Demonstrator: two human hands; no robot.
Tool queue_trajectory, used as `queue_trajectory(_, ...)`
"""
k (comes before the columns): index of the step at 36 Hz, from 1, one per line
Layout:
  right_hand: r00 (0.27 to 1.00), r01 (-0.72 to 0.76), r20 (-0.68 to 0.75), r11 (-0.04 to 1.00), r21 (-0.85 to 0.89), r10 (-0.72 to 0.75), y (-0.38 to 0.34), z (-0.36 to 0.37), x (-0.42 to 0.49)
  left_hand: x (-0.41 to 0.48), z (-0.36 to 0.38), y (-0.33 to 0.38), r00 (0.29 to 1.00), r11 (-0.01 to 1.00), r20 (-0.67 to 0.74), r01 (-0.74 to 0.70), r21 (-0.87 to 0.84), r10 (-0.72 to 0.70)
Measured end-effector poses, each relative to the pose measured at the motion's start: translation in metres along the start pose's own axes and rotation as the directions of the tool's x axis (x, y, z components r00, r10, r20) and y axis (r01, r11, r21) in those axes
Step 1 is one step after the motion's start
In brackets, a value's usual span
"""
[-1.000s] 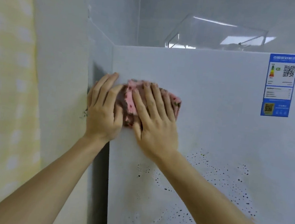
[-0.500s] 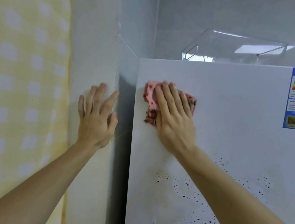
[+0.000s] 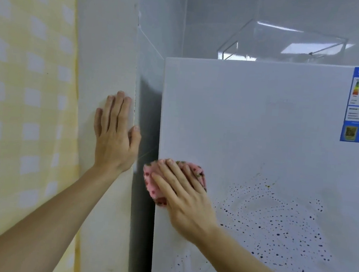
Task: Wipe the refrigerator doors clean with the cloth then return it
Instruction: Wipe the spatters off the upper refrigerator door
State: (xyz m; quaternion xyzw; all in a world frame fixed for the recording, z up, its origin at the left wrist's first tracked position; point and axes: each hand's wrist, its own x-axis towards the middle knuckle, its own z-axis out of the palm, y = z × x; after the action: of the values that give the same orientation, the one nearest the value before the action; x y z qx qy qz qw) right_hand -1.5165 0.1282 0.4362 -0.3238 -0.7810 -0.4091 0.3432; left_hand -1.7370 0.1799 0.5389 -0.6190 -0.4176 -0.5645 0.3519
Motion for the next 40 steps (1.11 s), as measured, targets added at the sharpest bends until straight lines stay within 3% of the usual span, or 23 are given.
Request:
queue_trajectory(3, 0.993, 0.088, 0.078, 0.996, 0.018, -0.089, 0.005, -0.003, -0.018, 0.002, -0.001, 0.000, 1.000, 1.000, -0.006, 0.006, -0.004, -0.006)
queue_trajectory(6, 0.993, 0.102, 0.051, 0.992, 0.068, -0.106, 0.018, -0.014, -0.009, 0.001, -0.001, 0.001, 1.000, 1.000, -0.001, 0.006, -0.005, -0.006)
queue_trajectory(10, 0.983, 0.021, -0.185, 0.995, 0.094, -0.003, 0.041, -0.036, 0.027, -0.001, 0.002, 0.002, 1.000, 1.000, -0.005, 0.005, -0.010, -0.005)
queue_trajectory(13, 0.914, -0.175, -0.363, 0.983, 0.052, 0.182, 0.060, -0.054, 0.070, -0.003, 0.002, 0.001, 1.000, 1.000, -0.015, 0.006, -0.001, -0.006)
queue_trajectory(18, 0.853, -0.262, -0.456, 0.964, 0.049, 0.255, 0.062, -0.053, 0.098, -0.003, 0.001, 0.003, 1.000, 1.000, -0.013, 0.014, 0.011, -0.014)
queue_trajectory(22, 0.888, -0.191, -0.415, 0.979, 0.065, 0.200, 0.033, -0.023, 0.058, -0.002, 0.003, 0.006, 1.000, 1.000, -0.014, 0.015, 0.007, -0.015)
queue_trajectory(27, 0.984, 0.014, -0.176, 0.985, 0.171, 0.017, -0.005, 0.009, -0.021, -0.001, 0.001, 0.008, 0.999, 0.999, 0.000, 0.032, -0.009, -0.032)
queue_trajectory(30, 0.996, 0.082, -0.056, 0.976, 0.202, -0.072, -0.002, 0.006, -0.035, 0.001, -0.002, 0.007, 0.999, 0.999, 0.013, 0.031, -0.007, -0.031)
queue_trajectory(32, 0.995, 0.090, -0.048, 0.976, 0.196, -0.082, 0.008, -0.003, -0.029, 0.002, -0.003, 0.007, 0.999, 0.999, 0.018, 0.032, -0.004, -0.032)
queue_trajectory(36, 0.973, -0.045, -0.219, 0.990, 0.134, 0.074, 0.047, -0.039, 0.005, 0.001, -0.001, 0.009, 0.999, 0.999, 0.011, 0.038, -0.004, -0.038)
queue_trajectory(40, 0.855, -0.265, -0.436, 0.959, 0.100, 0.282, 0.090, -0.078, 0.055, -0.001, 0.001, 0.011, 0.999, 0.998, 0.007, 0.053, -0.014, -0.053)
